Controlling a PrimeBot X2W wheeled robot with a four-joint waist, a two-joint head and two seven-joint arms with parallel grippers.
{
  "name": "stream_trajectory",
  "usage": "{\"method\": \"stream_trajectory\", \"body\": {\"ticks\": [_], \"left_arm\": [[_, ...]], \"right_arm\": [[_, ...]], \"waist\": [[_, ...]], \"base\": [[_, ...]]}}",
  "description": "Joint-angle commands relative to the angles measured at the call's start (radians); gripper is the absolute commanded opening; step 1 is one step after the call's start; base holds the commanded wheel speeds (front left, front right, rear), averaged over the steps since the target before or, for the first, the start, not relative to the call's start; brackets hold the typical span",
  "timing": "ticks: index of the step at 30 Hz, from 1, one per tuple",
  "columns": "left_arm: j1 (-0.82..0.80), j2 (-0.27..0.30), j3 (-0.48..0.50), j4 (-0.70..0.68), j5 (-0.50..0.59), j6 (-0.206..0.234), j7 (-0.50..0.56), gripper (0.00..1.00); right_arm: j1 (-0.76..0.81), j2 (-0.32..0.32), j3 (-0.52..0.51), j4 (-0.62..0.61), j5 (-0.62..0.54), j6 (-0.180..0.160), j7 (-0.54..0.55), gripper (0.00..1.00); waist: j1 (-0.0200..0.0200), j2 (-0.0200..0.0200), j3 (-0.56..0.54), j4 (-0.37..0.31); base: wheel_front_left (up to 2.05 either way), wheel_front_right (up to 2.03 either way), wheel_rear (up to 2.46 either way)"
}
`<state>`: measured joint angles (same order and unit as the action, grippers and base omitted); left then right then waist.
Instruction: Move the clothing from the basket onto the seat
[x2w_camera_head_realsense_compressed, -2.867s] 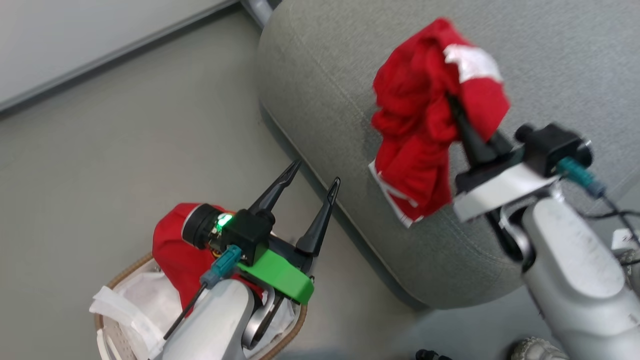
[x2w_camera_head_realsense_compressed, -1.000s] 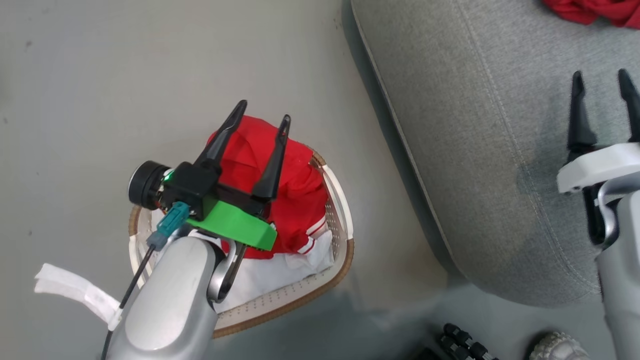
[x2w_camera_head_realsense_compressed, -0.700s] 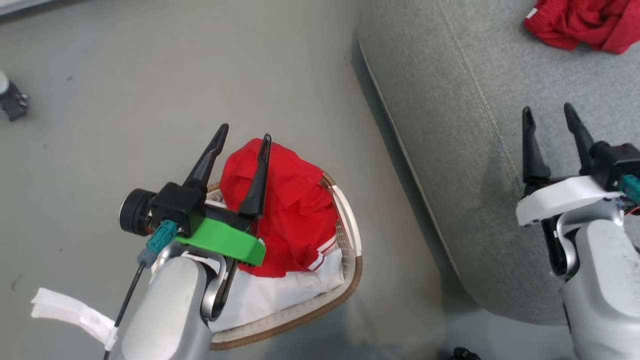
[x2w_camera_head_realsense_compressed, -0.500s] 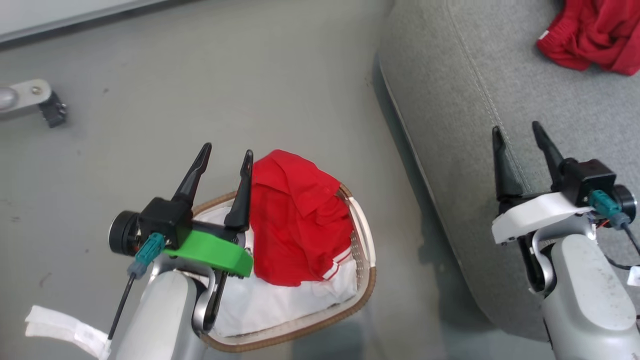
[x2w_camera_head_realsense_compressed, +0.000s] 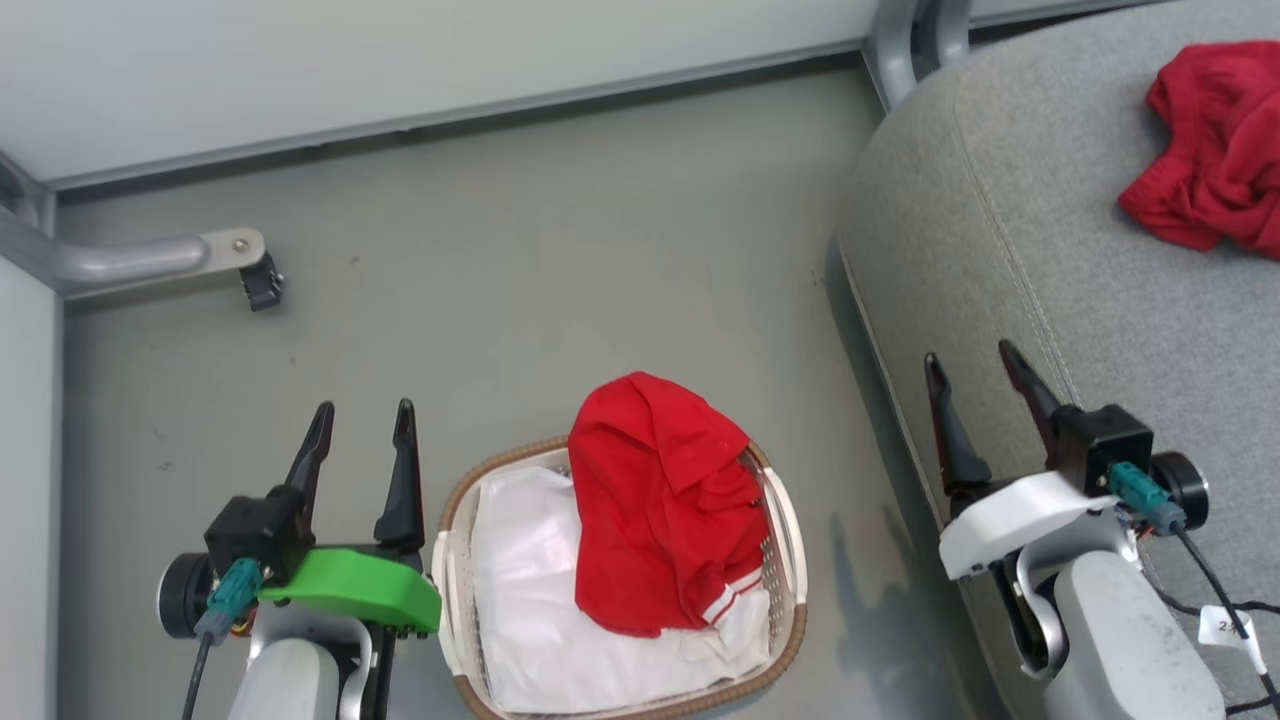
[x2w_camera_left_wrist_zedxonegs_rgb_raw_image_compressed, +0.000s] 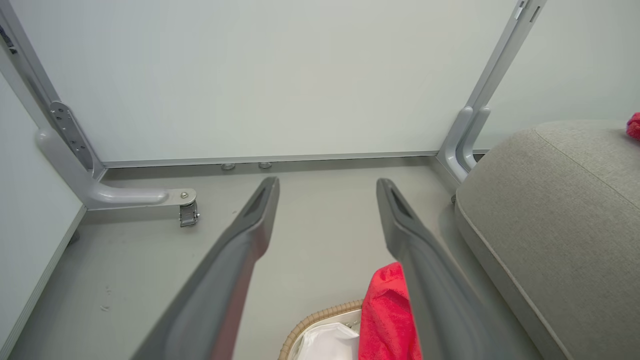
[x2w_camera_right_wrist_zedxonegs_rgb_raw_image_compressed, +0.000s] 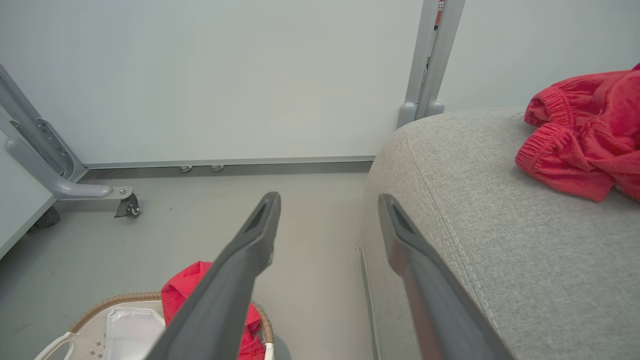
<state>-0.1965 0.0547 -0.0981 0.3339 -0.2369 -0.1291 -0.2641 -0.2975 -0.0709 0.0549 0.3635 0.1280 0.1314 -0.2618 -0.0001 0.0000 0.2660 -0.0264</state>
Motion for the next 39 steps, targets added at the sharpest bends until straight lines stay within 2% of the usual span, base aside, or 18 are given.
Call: {"method": "stream_trajectory", "body": {"ticks": [1,13,23,32,39], "left_arm": [[0.030,-0.002,0.010,-0.004,0.002,-0.003,0.000,1.00],[0.160,-0.003,0.074,-0.009,-0.008,-0.003,0.000,1.00],[0.261,-0.004,0.088,-0.007,-0.027,-0.003,0.000,1.00],[0.280,-0.004,0.068,0.006,-0.037,-0.003,0.000,1.00],[0.257,-0.003,0.018,0.024,-0.062,-0.003,0.000,1.00]], "right_arm": [[0.029,0.003,0.004,0.005,-0.006,-0.001,-0.005,1.00],[0.146,0.011,0.024,-0.003,0.009,-0.001,-0.005,1.00],[0.226,0.017,0.020,0.025,0.012,-0.001,-0.005,1.00],[0.236,0.018,0.039,0.031,0.026,-0.001,-0.005,1.00],[0.209,0.018,0.060,0.028,0.042,-0.001,-0.005,1.00]], "waist": [[0.0001,0.0000,-0.064,0.040],[0.0001,0.0000,-0.168,0.056],[0.0001,0.0000,-0.255,0.056],[0.0001,0.0000,-0.262,0.049],[0.0001,0.0000,-0.233,0.028]], "base": [[0.00,0.00,0.00],[0.00,0.00,0.00],[0.00,0.00,0.00],[0.00,0.00,0.00],[0.00,0.00,0.00]]}}
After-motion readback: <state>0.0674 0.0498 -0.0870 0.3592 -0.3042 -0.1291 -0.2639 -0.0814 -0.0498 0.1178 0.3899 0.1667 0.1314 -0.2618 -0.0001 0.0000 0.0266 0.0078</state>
